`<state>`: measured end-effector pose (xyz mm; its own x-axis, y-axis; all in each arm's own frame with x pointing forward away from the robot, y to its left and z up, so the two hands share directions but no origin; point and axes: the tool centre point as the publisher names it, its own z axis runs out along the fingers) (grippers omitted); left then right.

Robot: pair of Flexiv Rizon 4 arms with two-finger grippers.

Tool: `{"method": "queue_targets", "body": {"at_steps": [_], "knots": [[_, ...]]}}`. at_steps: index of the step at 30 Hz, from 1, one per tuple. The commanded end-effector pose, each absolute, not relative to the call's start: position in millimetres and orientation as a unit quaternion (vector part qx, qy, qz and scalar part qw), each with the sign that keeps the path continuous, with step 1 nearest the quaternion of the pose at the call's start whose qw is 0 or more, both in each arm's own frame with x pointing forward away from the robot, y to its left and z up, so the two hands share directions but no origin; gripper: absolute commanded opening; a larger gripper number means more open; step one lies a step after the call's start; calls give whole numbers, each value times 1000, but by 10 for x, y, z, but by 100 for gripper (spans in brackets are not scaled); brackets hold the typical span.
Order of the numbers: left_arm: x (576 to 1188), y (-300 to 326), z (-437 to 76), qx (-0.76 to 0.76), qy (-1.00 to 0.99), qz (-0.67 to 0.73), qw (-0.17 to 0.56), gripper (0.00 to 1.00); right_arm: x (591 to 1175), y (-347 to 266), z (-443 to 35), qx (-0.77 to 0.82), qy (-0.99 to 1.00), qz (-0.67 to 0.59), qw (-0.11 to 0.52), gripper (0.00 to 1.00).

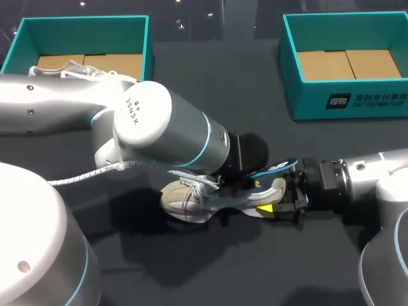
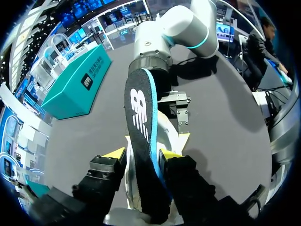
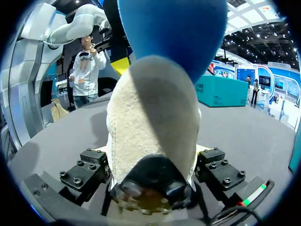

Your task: Take the shoe out of the shoebox, open the shoe tongue, remove and reinsert the insole, then place the shoe into the shoebox

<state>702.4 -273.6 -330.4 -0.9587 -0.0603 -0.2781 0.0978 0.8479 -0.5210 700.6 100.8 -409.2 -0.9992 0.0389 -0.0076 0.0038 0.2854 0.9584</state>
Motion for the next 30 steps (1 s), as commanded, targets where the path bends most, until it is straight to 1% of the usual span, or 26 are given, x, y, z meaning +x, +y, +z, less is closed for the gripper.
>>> {"method": "queue_targets", "body": {"at_steps": [1, 3, 5, 7, 8, 13, 18, 24, 30], "knots": [[7083, -2752, -3377, 12, 950, -278, 139, 43, 6998, 1008, -4076, 14, 803, 596, 14, 0], [7102, -2761, -3386, 12, 951, -278, 136, 41, 6998, 1008, -4076, 14, 803, 596, 14, 0], [7117, -2767, -3381, 13, 951, -279, 132, 35, 6998, 1008, -4076, 14, 803, 596, 14, 0], [7132, -2772, -3363, 13, 951, -282, 129, 14, 6998, 1008, -4076, 14, 803, 596, 14, 0], [7140, -2773, -3351, 13, 951, -283, 128, 0, 6998, 1008, -4076, 14, 803, 596, 14, 0], [7169, -2789, -3265, 14, 950, -290, 111, 0, 6998, 1008, -4076, 14, 803, 596, 14, 0], [7147, -2881, -3047, 16, 949, -302, 92, 0, 6998, 1008, -4076, 14, 803, 596, 14, 0], [7081, -3036, -2592, 28, 949, -312, 21, 0, 6998, 1008, -4076, 14, 803, 596, 14, 0], [7081, -3036, -2592, 28, 949, -312, 21, 0, 6998, 1008, -4076, 14, 803, 596, 14, 0]]}}
